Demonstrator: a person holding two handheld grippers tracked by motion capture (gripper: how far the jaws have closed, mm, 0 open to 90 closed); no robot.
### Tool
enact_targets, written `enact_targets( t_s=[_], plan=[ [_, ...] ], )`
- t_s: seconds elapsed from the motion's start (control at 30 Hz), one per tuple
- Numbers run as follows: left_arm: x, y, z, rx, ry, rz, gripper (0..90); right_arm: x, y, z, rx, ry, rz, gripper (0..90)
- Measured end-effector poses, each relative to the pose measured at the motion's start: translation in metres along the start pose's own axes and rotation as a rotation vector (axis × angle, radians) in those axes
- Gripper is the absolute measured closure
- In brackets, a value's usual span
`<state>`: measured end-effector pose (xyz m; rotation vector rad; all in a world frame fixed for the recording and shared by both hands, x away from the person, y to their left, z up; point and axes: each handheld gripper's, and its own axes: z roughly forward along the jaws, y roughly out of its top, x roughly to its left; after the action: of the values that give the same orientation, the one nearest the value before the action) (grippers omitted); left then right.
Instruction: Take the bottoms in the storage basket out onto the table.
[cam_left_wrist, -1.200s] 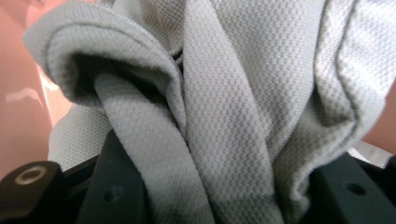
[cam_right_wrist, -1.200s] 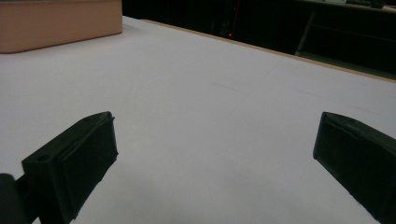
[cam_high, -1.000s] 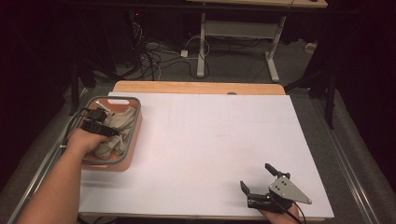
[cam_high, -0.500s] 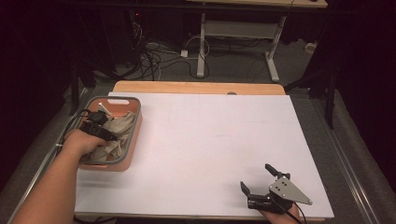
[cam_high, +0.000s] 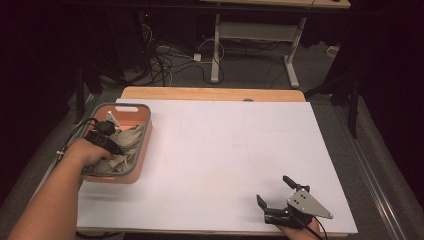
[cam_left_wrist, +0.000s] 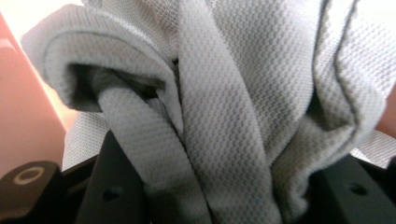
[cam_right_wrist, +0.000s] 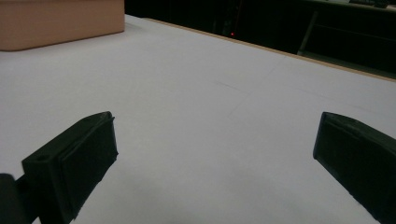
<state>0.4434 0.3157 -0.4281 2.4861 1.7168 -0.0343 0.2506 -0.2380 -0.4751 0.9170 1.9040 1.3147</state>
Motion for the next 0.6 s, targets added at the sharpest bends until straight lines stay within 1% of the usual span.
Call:
enact_targets(
  t_s=[0.1, 0.23, 0.37, 0.6],
  plan=[
    [-0.0018, 0.0007, -0.001, 0.036, -0.003, 0.004, 54.0, 0.0002, -0.0001, -0.0001, -0.001, 0.003, 0.0, 0.5],
    [-0.0025, 0.0014, -0.0012, 0.066, -0.007, 0.008, 54.0, -0.0002, -0.0003, -0.0006, -0.002, 0.002, -0.001, 0.5],
    [-0.0018, 0.0022, -0.0001, 0.078, -0.016, 0.005, 54.1, 0.0001, -0.0004, -0.0003, 0.001, 0.002, -0.003, 0.5],
    [-0.0022, 0.0031, 0.0024, 0.087, -0.016, 0.017, 54.0, 0.0005, -0.0005, 0.0002, 0.0, 0.003, -0.002, 0.5]
  ],
)
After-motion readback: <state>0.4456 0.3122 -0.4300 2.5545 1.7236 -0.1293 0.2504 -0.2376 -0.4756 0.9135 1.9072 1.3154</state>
